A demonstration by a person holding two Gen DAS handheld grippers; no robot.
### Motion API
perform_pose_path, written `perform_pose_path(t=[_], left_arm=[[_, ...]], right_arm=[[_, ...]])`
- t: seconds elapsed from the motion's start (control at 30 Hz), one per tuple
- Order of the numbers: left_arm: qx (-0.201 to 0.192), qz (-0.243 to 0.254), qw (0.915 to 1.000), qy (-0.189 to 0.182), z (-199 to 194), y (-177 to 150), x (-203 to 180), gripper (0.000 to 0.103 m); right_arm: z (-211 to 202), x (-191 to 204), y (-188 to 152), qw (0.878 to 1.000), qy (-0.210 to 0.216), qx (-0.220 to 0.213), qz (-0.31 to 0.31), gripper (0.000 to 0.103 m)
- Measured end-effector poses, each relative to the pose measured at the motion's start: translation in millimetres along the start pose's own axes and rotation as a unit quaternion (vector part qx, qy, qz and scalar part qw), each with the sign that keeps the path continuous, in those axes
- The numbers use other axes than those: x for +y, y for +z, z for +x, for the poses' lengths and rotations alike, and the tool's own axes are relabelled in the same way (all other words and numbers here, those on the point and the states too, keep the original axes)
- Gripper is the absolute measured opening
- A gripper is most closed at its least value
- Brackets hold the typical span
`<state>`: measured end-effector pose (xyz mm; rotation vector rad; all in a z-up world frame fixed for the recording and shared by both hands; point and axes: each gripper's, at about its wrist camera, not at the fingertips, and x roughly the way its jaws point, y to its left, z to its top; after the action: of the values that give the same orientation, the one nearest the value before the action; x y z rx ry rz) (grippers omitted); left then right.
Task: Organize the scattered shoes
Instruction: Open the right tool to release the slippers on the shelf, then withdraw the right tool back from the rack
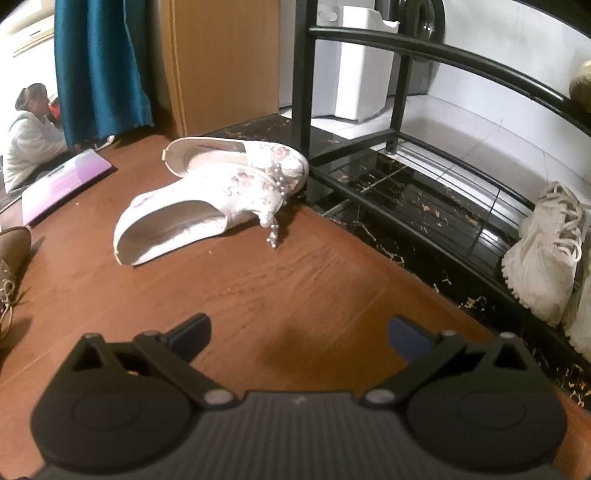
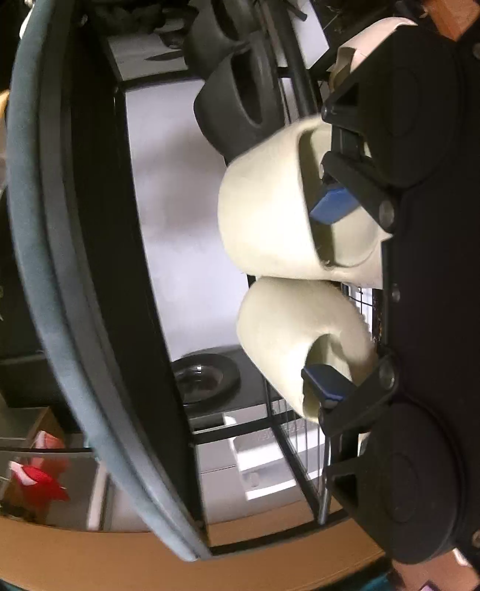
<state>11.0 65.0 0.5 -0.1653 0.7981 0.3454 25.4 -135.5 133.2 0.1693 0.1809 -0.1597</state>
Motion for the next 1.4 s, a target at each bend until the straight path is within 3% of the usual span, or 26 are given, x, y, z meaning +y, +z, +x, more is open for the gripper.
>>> perform_pose_path(t=[0.07, 0.13, 0.23, 0.47, 0.77, 0.8, 0.87, 0.9, 0.93, 1.0, 1.23, 1.4], left_arm=[[0.004, 0.002, 1.0000, 0.000, 1, -1, 0, 0.102], [0.006, 0.002, 1.0000, 0.000, 2, -1, 0, 0.102], [0.005, -0.001, 1.0000, -0.001, 1, -1, 0, 0.102], [0.003, 0.009, 1.0000, -0.003, 2, -3, -4, 0.102], [0.001, 0.022, 0.9997, -0.008, 5, -5, -9, 0.102], [0.001, 0.024, 0.9996, -0.012, 6, -6, -10, 0.102], [-0.001, 0.028, 0.9995, -0.016, 6, -6, -12, 0.102], [-0.002, 0.030, 0.9994, -0.018, 6, -6, -12, 0.102], [0.000, 0.031, 0.9993, -0.019, 7, -7, -13, 0.102], [0.003, 0.029, 0.9993, -0.021, 8, -7, -12, 0.102], [0.005, 0.023, 0.9995, -0.020, 10, -6, -11, 0.102], [-0.007, 0.017, 0.9998, -0.007, 8, -2, -6, 0.102]], right_arm=[[10, 2, -3, 1.000, -0.006, 0.005, -0.016, 0.068], [18, 5, -5, 0.999, -0.009, -0.003, -0.049, 0.040], [19, 10, -6, 0.997, -0.001, -0.014, -0.072, 0.035], [43, 6, 3, 0.993, -0.005, -0.040, -0.107, 0.035], [112, -16, 30, 0.996, -0.007, 0.000, -0.092, 0.035], [118, -19, 29, 0.996, -0.009, 0.014, -0.084, 0.041], [122, -25, 20, 0.997, -0.012, 0.029, -0.077, 0.041], [121, -25, 15, 0.996, -0.010, 0.027, -0.084, 0.048], [117, -25, 12, 0.996, -0.008, 0.024, -0.088, 0.072], [108, -25, 8, 0.996, -0.004, 0.022, -0.081, 0.089], [51, -28, -4, 0.998, -0.011, -0.017, -0.052, 0.092], [-21, -34, -7, 0.999, -0.002, -0.028, -0.040, 0.095]])
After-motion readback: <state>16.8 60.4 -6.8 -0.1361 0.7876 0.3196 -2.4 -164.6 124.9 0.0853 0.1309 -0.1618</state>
